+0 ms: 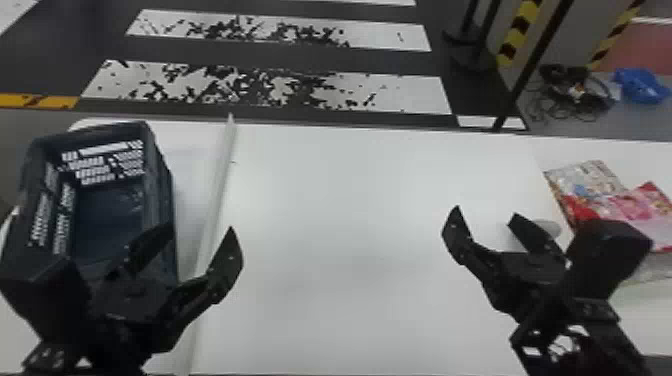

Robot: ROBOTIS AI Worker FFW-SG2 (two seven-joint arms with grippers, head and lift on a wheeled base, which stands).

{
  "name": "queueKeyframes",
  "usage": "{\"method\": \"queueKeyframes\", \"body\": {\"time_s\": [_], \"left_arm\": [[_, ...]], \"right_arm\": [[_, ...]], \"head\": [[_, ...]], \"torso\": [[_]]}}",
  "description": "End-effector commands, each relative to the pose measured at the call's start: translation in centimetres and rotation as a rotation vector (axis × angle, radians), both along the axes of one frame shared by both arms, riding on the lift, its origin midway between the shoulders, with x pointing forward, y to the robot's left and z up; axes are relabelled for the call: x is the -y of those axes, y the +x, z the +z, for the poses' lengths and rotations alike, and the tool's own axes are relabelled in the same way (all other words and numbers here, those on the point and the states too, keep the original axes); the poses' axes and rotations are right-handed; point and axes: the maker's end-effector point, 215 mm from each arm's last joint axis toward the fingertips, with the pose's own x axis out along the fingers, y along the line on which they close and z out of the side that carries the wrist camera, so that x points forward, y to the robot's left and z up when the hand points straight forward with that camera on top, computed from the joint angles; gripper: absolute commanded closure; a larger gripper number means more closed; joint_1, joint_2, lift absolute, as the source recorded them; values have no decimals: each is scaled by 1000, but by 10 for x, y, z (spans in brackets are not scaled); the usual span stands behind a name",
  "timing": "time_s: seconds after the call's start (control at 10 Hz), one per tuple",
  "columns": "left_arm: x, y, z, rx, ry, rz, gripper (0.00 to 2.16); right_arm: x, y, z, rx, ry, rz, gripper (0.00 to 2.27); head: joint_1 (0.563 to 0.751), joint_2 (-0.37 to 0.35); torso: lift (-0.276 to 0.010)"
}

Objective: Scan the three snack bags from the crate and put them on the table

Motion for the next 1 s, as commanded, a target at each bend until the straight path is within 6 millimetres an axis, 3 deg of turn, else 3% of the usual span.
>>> {"method": "queueKeyframes", "body": {"time_s": [0.0,0.2,0.6,0.9], "left_arm": [[1,-13,-4,-22,3,-2,56],[4,-28,-11,-48,-7,-2,56],[5,-42,5,19,-27,3,56],[4,-44,13,50,-40,5,56]], "right_arm": [[12,-13,-16,-51,22,0,90],[25,-26,-20,-54,8,-9,97],[38,-51,3,31,33,-32,97],[43,-56,16,71,34,-40,97]], "head": [[695,-79],[695,-104],[695,-147],[695,-177]], "torso": [[-94],[-94],[-94],[-94]]}}
